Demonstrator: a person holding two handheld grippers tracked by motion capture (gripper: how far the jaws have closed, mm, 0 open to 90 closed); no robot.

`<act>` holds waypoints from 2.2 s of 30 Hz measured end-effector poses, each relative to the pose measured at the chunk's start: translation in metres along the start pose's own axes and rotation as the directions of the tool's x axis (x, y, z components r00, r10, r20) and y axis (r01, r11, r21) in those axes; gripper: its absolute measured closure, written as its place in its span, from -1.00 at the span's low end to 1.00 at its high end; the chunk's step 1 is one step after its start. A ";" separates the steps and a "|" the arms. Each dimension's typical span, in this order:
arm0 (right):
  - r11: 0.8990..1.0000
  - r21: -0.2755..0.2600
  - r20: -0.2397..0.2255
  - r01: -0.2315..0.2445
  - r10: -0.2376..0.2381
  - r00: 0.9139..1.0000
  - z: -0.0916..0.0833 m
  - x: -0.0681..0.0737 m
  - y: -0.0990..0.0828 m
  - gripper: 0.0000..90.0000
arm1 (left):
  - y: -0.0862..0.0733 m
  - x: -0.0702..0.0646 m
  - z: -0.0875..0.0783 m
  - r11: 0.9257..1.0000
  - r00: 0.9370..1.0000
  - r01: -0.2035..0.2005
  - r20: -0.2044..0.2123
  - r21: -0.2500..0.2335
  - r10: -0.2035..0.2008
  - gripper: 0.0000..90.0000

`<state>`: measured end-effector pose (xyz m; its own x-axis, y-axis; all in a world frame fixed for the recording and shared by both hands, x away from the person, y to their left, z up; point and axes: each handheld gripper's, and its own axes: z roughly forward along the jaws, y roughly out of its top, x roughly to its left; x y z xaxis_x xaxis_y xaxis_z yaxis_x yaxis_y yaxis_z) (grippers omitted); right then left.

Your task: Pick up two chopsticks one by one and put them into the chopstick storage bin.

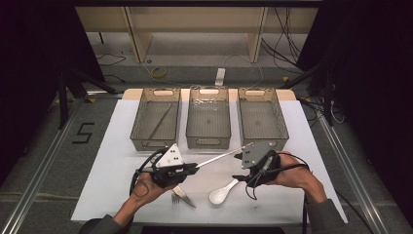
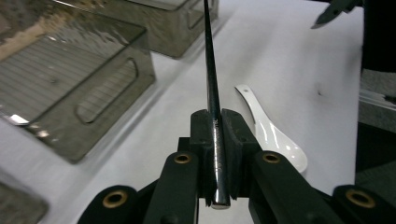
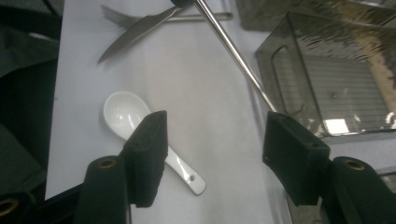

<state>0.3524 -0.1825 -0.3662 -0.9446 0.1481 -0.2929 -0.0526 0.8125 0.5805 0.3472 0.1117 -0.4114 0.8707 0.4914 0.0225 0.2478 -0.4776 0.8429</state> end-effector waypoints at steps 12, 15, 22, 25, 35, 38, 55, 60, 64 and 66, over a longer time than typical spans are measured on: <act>0.994 -0.051 -0.054 -0.099 0.096 0.994 0.014 0.004 -0.021 -0.28 | -0.006 0.028 -0.023 0.988 0.979 0.123 -0.153 -0.095 -0.136 0.85; 0.993 -0.042 -0.068 -0.114 0.111 0.992 0.021 0.004 -0.025 -0.29 | -0.009 0.037 -0.030 0.982 0.967 0.145 -0.191 -0.117 -0.166 0.85; 0.994 -0.008 -0.079 -0.110 0.109 0.991 0.029 0.006 -0.027 -0.30 | -0.022 0.062 -0.051 0.956 0.922 0.226 -0.275 -0.187 -0.272 0.85; 0.993 -0.001 -0.086 -0.115 0.114 0.990 0.032 0.006 -0.029 -0.30 | -0.028 0.072 -0.058 0.940 0.894 0.264 -0.312 -0.217 -0.323 0.85; 0.992 0.012 -0.094 -0.122 0.122 0.988 0.036 0.006 -0.029 -0.34 | -0.039 0.103 -0.063 0.910 0.832 0.325 -0.379 -0.258 -0.405 0.85; 0.992 0.012 -0.100 -0.126 0.126 0.987 0.036 0.006 -0.030 -0.36 | -0.043 0.112 -0.062 0.903 0.817 0.341 -0.393 -0.261 -0.422 0.85; 0.992 0.024 -0.107 -0.124 0.126 0.986 0.038 0.007 -0.031 -0.37 | -0.052 0.140 -0.056 0.882 0.769 0.403 -0.432 -0.245 -0.471 0.85; 0.992 0.026 -0.108 -0.124 0.126 0.986 0.039 0.006 -0.031 -0.37 | -0.055 0.149 -0.052 0.870 0.754 0.430 -0.434 -0.242 -0.493 0.85; 0.992 0.031 -0.107 -0.126 0.128 0.986 0.039 0.007 -0.031 -0.37 | -0.056 0.153 -0.047 0.872 0.741 0.439 -0.463 -0.214 -0.487 0.85; 0.992 0.031 -0.109 -0.126 0.129 0.986 0.039 0.007 -0.031 -0.37 | -0.057 0.156 -0.046 0.867 0.732 0.450 -0.468 -0.213 -0.495 0.84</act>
<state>0.3601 -0.1843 -0.4155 -0.9732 0.1889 -0.1308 0.0770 0.8045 0.5890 0.4491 0.2484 -0.4309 0.3162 0.9368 -0.1496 0.5162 -0.0376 0.8556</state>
